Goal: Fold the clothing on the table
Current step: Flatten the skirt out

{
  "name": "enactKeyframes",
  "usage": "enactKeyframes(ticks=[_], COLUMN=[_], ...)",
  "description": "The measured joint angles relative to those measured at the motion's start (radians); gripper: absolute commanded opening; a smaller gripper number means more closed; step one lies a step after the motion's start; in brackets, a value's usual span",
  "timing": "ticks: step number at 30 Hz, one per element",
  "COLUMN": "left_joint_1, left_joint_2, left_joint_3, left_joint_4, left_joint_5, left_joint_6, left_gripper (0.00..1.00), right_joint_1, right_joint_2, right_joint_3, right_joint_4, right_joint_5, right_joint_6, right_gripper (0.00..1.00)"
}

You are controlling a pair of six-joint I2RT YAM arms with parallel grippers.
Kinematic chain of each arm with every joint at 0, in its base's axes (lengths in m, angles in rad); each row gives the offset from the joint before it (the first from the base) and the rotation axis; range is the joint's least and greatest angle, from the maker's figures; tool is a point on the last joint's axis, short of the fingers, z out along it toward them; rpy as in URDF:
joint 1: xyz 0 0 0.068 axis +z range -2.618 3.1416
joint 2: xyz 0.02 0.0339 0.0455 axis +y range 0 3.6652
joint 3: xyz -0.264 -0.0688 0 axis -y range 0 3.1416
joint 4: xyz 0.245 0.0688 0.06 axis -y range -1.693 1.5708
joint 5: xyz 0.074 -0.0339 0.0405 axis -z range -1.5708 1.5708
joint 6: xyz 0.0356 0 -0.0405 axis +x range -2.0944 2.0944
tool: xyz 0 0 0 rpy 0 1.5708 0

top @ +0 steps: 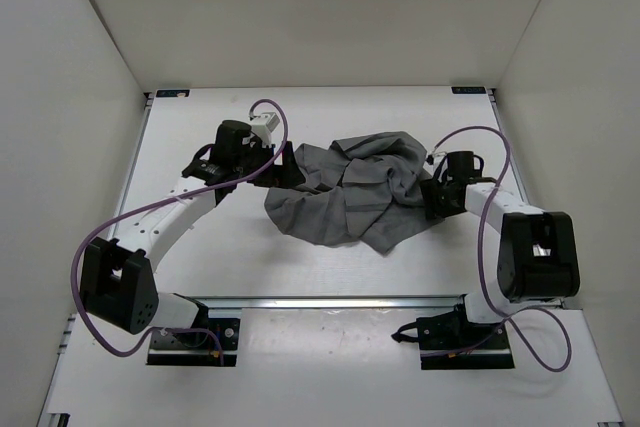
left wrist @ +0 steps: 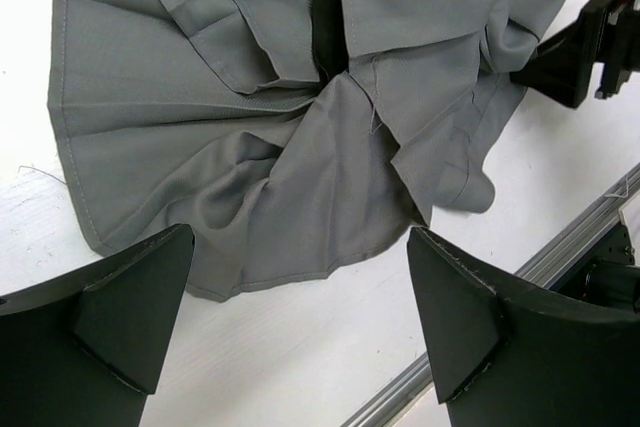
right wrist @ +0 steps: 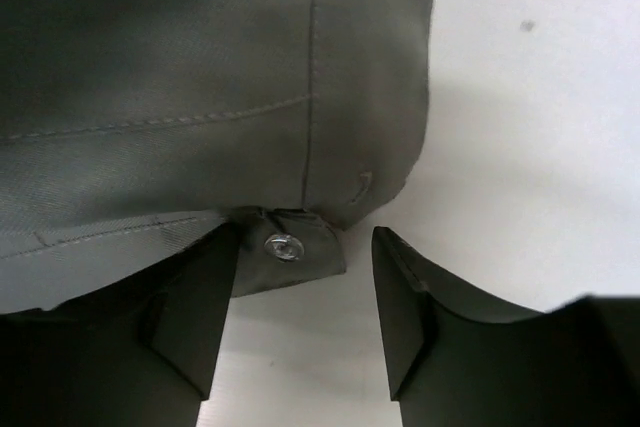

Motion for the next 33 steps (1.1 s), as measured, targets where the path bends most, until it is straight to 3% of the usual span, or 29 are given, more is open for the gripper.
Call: enactKeyframes(ticks=[4, 6, 8, 18, 27, 33], left_joint_1=[0.0, 0.0, 0.0, -0.015, -0.094, 0.089], left_joint_2=[0.0, 0.0, 0.001, 0.007, 0.006, -0.103], left_joint_3=[0.0, 0.0, 0.0, 0.0, -0.095, -0.167], left_joint_4=[0.0, 0.0, -0.001, 0.001, 0.121, 0.103], left_joint_5=[0.003, 0.003, 0.005, 0.032, 0.092, 0.06], left_joint_6=[0.0, 0.001, 0.0, -0.007, -0.106, -0.131], left_gripper=[0.99, 0.98, 0.99, 0.99, 0.99, 0.99], right_joint_1=[-0.002, -0.006, -0.008, 0.036, 0.409, 0.493], right_joint_2=[0.024, 0.042, 0.06, 0.109, 0.139, 0.143], right_joint_3=[0.019, 0.035, 0.054, 0.255, 0.695, 0.958], right_joint_4=[0.028, 0.035, 0.037, -0.095, -0.229, -0.237], right_joint_5=[0.004, 0.003, 0.004, -0.038, -0.132, -0.269], right_joint_6=[-0.009, -0.017, -0.022, 0.017, 0.091, 0.169], right_gripper=[0.32, 0.2, 0.0, 0.0, 0.0, 0.0])
